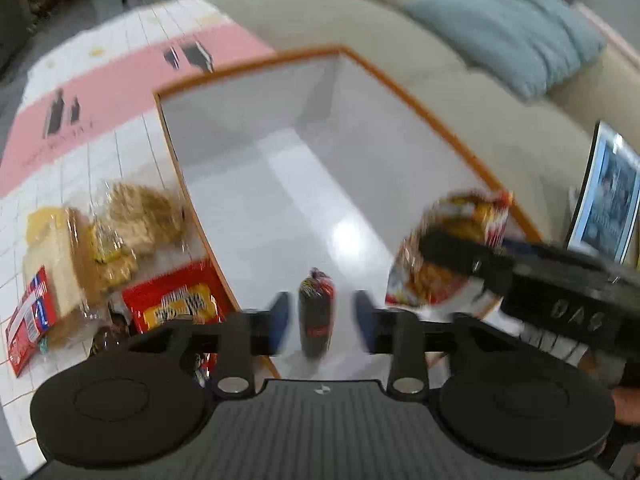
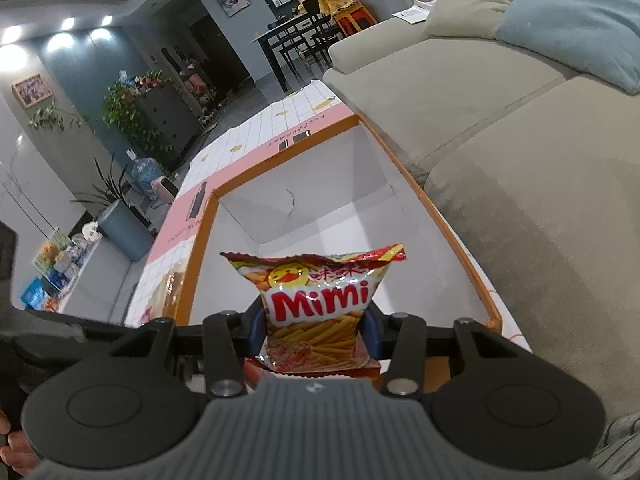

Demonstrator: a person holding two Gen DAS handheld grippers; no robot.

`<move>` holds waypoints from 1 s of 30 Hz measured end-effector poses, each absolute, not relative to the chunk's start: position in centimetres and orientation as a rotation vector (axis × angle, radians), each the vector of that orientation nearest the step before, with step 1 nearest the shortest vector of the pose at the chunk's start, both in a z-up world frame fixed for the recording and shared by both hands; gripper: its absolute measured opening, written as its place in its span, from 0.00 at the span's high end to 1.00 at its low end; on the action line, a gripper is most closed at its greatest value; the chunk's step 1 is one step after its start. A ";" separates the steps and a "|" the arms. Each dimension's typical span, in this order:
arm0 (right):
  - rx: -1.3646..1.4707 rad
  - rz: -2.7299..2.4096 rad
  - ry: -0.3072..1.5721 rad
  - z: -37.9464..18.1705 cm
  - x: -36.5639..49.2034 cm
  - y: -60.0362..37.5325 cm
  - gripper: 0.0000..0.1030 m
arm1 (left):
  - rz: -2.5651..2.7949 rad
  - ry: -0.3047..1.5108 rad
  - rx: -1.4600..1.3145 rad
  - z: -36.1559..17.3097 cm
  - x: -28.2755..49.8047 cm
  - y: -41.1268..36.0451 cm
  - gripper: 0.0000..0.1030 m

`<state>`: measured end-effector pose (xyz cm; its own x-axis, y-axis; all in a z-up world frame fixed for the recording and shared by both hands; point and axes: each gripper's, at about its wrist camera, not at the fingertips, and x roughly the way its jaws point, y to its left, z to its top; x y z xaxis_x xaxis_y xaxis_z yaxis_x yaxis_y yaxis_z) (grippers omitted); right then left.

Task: Organize snacks
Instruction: 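Release the Mimi bag into the box with the right gripper while the left gripper drops the sausage in, then move both grippers back over the snacks toward the green raisin bag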

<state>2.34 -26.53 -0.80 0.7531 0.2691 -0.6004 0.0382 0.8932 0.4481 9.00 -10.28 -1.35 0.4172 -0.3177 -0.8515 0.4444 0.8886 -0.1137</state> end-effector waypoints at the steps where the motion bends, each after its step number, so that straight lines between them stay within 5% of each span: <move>1: 0.449 0.128 0.715 -0.8 2.4 -26.4 0.56 | -0.479 1.002 0.103 -1.1 8.8 -9.8 0.38; 15: 0.143 0.123 0.762 -0.9 3.0 -22.2 0.52 | -0.357 0.836 -0.125 1.6 6.9 -2.8 0.32; 21: 0.104 0.149 0.755 -1.1 3.2 -21.4 0.20 | -0.333 0.843 -0.128 1.3 6.7 -1.6 0.32; 30: 0.088 0.136 0.699 -1.0 3.3 -21.2 0.18 | -0.272 0.845 0.003 2.8 6.1 -1.2 0.32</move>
<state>3.27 -21.17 -1.02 0.7574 0.1538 -0.6346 -0.0950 0.9875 0.1259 6.07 -1.18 2.75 0.6313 -0.2366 -0.7386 0.2390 0.9653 -0.1049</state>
